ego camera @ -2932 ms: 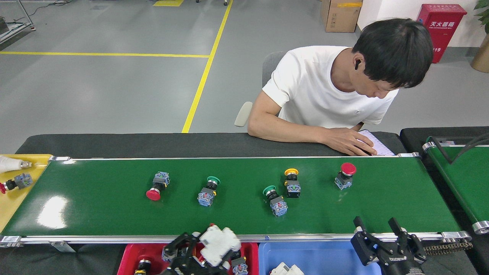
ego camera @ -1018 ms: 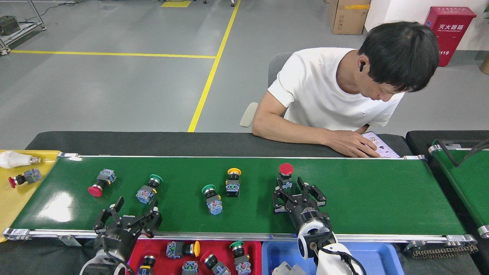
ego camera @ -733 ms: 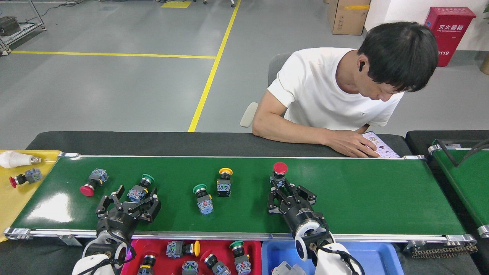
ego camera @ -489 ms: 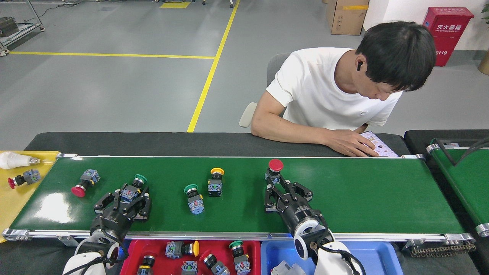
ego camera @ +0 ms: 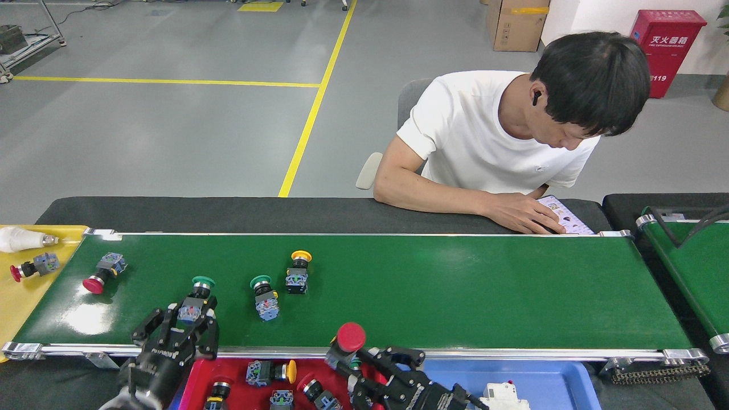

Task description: Pick switch part from conveyor to tray

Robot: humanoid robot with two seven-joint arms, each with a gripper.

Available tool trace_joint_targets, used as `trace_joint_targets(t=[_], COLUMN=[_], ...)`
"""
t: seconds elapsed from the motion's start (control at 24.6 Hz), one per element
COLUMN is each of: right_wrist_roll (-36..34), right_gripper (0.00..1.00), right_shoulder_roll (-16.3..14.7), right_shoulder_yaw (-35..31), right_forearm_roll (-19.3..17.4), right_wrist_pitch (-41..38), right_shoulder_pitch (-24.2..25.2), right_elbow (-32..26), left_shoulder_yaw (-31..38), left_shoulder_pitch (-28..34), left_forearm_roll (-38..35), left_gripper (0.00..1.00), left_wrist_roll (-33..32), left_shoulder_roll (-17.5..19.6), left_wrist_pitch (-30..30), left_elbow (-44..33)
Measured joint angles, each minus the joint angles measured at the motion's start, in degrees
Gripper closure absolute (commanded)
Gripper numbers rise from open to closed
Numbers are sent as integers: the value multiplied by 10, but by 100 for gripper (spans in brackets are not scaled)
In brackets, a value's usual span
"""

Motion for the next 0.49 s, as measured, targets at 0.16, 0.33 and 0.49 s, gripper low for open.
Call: trace_joint_targets(t=[0.16, 0.33, 0.49], right_wrist_roll=[41, 47, 49], right_gripper=[1, 1, 1], right_shoulder_roll=[10, 10, 10], right_shoulder_yaw=[-4, -65, -201], right_forearm_roll=[-29, -30, -34], right_wrist_pitch=[-5, -1, 1], right_shoulder_pitch=[-1, -1, -1], right_elbow=[5, 0, -22], left_shoulder_yaw=[-98, -118, -119], left_shoulder_pitch=[14, 17, 17], left_forearm_roll=[-36, -65, -66], left_gripper=[92, 45, 0], left_wrist_roll=[6, 8, 10], left_shoulder_roll=[4, 2, -8], left_wrist_pitch=[-13, -16, -16], left_elbow=[-23, -30, -30])
